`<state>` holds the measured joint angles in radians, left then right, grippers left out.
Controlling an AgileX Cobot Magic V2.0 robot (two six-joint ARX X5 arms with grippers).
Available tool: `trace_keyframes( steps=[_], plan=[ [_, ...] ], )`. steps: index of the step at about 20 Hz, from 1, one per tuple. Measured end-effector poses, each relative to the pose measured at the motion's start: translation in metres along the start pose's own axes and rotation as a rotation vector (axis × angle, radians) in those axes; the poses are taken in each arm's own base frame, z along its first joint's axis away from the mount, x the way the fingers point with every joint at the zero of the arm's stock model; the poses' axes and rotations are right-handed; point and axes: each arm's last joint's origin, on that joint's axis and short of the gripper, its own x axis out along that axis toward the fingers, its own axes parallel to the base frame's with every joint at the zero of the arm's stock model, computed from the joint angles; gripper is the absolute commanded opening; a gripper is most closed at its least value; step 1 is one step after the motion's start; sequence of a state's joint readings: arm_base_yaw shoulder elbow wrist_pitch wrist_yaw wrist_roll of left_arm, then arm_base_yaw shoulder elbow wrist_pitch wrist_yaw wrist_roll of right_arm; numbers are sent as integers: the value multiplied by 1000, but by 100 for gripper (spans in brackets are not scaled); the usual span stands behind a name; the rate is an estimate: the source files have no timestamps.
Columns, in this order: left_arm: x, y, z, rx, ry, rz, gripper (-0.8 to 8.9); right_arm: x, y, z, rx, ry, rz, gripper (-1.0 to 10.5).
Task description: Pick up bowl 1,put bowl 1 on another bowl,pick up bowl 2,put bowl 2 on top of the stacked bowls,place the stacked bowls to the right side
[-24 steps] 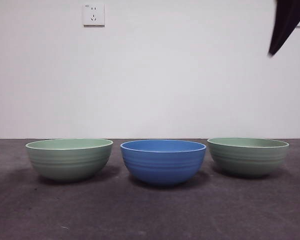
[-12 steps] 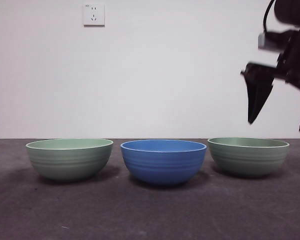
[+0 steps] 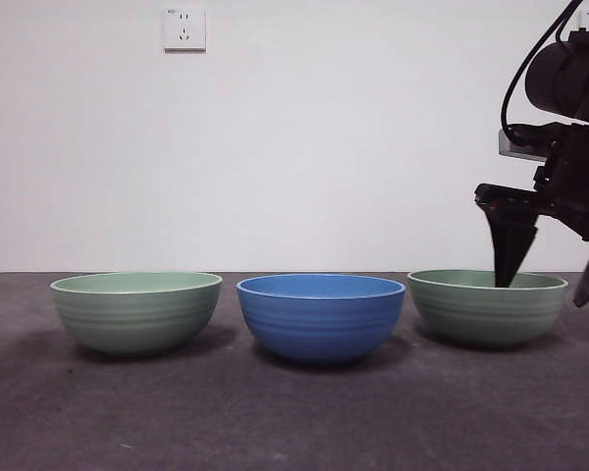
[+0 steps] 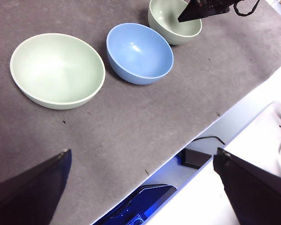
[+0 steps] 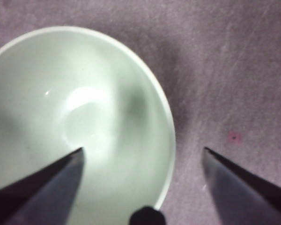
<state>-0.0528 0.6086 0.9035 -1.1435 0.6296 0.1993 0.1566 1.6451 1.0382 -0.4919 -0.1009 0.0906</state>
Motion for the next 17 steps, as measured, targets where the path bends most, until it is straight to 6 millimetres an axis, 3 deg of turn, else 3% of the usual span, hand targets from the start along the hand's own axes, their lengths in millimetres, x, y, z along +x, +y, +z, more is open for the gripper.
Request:
trace_keyframes(
  steps=[2, 8, 14, 17],
  plan=[
    [0, 0, 0, 0, 0, 0, 664, 0, 0, 1, -1, -10, 1, 99],
    [0, 0, 0, 0, 0, 0, 664, 0, -4, 2, 9, -15, -5, -11],
    [0, 0, 0, 0, 0, 0, 664, -2, -7, 2, 21, -21, -14, -11],
    [0, 0, 0, 0, 0, 0, 664, -21, -5, 5, 15, -79, -8, -11]
  ],
)
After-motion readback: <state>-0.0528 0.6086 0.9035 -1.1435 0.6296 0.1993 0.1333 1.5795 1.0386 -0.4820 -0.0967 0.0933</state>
